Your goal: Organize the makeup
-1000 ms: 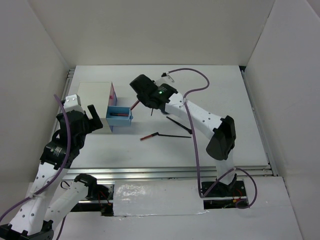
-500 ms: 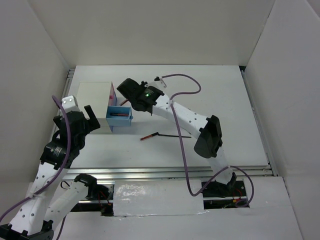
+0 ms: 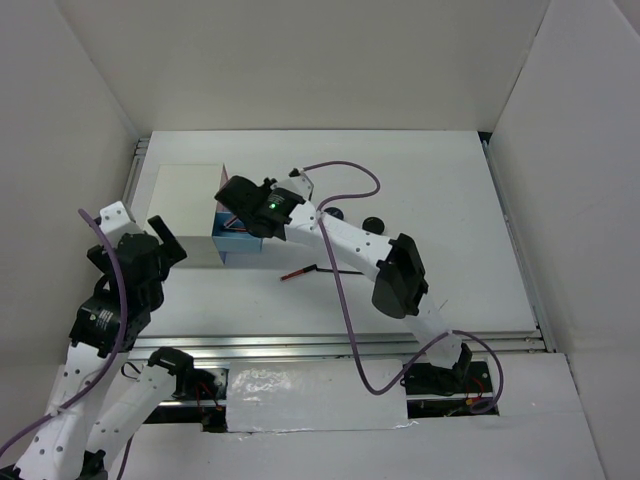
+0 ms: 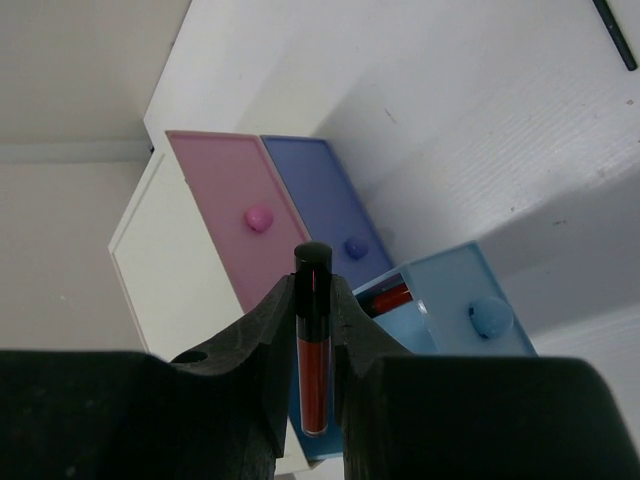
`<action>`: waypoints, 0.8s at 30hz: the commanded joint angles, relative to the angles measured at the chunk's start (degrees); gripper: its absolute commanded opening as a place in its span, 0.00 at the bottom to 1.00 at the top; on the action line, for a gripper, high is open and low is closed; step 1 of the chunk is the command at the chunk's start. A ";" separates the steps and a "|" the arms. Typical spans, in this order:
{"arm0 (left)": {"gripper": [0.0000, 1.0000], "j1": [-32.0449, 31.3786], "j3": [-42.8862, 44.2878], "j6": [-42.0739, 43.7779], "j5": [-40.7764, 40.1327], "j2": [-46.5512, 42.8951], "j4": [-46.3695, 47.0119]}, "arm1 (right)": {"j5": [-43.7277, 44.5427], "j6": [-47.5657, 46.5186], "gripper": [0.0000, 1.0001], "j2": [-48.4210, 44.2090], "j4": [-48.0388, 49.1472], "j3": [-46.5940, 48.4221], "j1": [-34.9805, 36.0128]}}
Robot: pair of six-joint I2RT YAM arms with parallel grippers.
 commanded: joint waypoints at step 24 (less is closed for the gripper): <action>0.99 -0.56 1.59 -1.72 -1.31 -0.11 0.43 | 13.09 0.91 0.02 3.56 1.04 5.08 3.33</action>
